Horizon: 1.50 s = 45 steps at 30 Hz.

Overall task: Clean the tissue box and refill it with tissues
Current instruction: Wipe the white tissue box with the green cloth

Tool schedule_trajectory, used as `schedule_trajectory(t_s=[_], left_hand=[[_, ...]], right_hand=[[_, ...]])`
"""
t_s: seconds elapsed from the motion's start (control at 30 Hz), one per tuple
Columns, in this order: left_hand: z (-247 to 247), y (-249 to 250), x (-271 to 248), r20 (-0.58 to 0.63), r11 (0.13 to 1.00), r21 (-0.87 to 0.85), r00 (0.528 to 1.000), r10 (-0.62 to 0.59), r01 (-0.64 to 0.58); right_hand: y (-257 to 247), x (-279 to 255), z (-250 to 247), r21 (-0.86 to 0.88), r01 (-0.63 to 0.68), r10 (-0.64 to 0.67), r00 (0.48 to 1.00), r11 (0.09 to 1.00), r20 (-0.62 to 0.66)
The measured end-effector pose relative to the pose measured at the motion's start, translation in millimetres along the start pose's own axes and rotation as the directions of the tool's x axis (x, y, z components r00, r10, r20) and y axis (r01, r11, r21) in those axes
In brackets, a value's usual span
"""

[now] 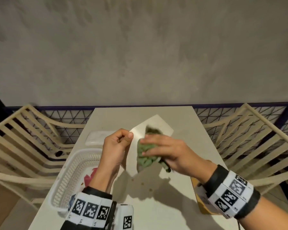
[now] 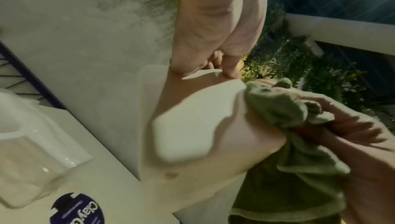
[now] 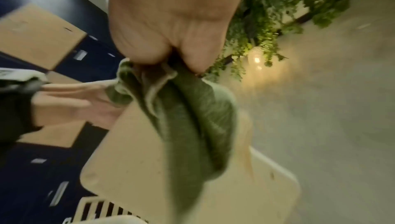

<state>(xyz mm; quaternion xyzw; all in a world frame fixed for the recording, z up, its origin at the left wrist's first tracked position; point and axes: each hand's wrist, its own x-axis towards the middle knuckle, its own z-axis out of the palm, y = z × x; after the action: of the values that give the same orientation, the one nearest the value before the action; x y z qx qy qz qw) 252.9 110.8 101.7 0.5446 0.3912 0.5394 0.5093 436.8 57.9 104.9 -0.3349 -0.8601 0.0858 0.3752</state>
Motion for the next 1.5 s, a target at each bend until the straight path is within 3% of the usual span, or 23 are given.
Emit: schedule_trajectory(t_s=[0.1, 0.2, 0.27, 0.33, 0.4, 0.53, 0.6, 0.67, 0.7, 0.83, 0.97, 1.03, 1.13, 1.23, 1.27, 1.3, 1.37, 1.43, 1.5], left_hand=[[1.6, -5.5, -2.8, -0.031, 0.992, -0.125, 0.999, 0.014, -0.017], [-9.2, -8.7, -1.0, -0.087, 0.964, -0.262, 0.996, 0.021, -0.043], [-16.1, -9.8, -1.5, -0.026, 0.955, -0.295, 0.999, 0.022, -0.029], [-16.8, -15.9, -4.9, 0.038, 0.956, -0.291, 0.999, 0.026, -0.014], [-13.3, -21.6, -5.6, 0.018, 0.963, -0.269, 0.999, 0.044, -0.037], [-19.7, -26.4, -0.9, -0.069, 0.952, -0.295, 0.996, 0.065, -0.082], [-20.5, -28.4, -2.7, -0.042, 0.961, -0.271, 0.998, 0.052, -0.062], [-16.7, -30.2, -6.1, -0.038, 0.972, -0.231, 0.998, 0.041, -0.049], [-15.5, -30.8, -6.5, -0.049, 0.972, -0.230, 0.998, 0.041, -0.051], [-24.4, -31.7, -0.7, -0.083, 0.957, -0.285, 0.996, 0.041, -0.063], [-10.8, -36.4, -4.8, -0.054, 0.977, -0.202, 0.997, 0.056, -0.066], [-8.0, -37.0, -5.3, -0.094, 0.971, -0.223, 0.993, 0.070, -0.089], [-16.7, -32.4, -1.6, -0.127, 0.928, -0.368, 0.992, 0.017, -0.063], [-16.7, -34.2, -1.2, -0.100, 0.968, -0.248, 0.995, 0.023, -0.047], [-14.2, -34.5, -1.3, -0.106, 0.971, -0.235, 0.994, 0.015, -0.040], [-12.6, -33.3, -0.7, -0.128, 0.969, -0.246, 0.992, 0.006, -0.038], [-17.4, -32.1, 3.8, -0.164, 0.944, -0.328, 0.986, -0.022, -0.033], [-26.2, -27.9, 6.4, -0.166, 0.918, -0.394, 0.985, -0.039, -0.030], [-29.6, -29.0, 5.7, -0.140, 0.917, -0.399, 0.989, -0.039, -0.021]], right_hand=[[0.9, 19.1, 7.5, 0.099, -0.241, 0.255, 0.950, 0.966, -0.179], [-14.2, 23.2, 25.0, 0.102, -0.153, 0.162, 0.983, 0.983, -0.087], [-11.1, 14.2, 14.9, 0.139, -0.121, 0.123, 0.992, 0.983, -0.003], [5.2, 19.9, 6.4, 0.111, -0.264, 0.274, 0.958, 0.958, -0.086], [3.2, 35.9, 11.1, 0.048, -0.346, 0.348, 0.915, 0.937, -0.204], [-16.8, 27.7, 28.2, 0.083, -0.139, 0.141, 0.990, 0.987, -0.024], [0.8, 21.6, 19.4, 0.104, -0.234, 0.241, 0.968, 0.967, -0.063], [10.9, 29.1, 18.5, 0.068, -0.383, 0.389, 0.905, 0.921, -0.169], [7.2, 35.5, 22.7, 0.055, -0.395, 0.398, 0.895, 0.917, -0.200], [-13.4, 25.0, 32.9, 0.120, -0.170, 0.175, 0.984, 0.978, -0.035], [10.3, 39.9, 20.1, 0.034, -0.384, 0.383, 0.903, 0.923, -0.196], [-1.5, 48.0, 29.1, 0.040, -0.320, 0.322, 0.929, 0.946, -0.182], [-4.7, 24.6, 22.6, 0.089, -0.185, 0.186, 0.982, 0.979, -0.013], [21.4, 25.3, 4.5, -0.008, -0.396, 0.394, 0.915, 0.918, -0.093], [20.3, 32.7, 6.7, -0.064, -0.417, 0.407, 0.904, 0.906, -0.133], [13.5, 40.8, 12.7, -0.093, -0.382, 0.368, 0.920, 0.920, -0.137], [-5.7, 38.5, 25.8, -0.067, -0.194, 0.193, 0.981, 0.979, -0.019], [-12.1, 15.0, 23.8, 0.003, -0.040, 0.039, 0.995, 0.999, 0.093], [5.3, 3.8, 11.8, -0.009, -0.095, 0.096, 0.992, 0.995, 0.077]])
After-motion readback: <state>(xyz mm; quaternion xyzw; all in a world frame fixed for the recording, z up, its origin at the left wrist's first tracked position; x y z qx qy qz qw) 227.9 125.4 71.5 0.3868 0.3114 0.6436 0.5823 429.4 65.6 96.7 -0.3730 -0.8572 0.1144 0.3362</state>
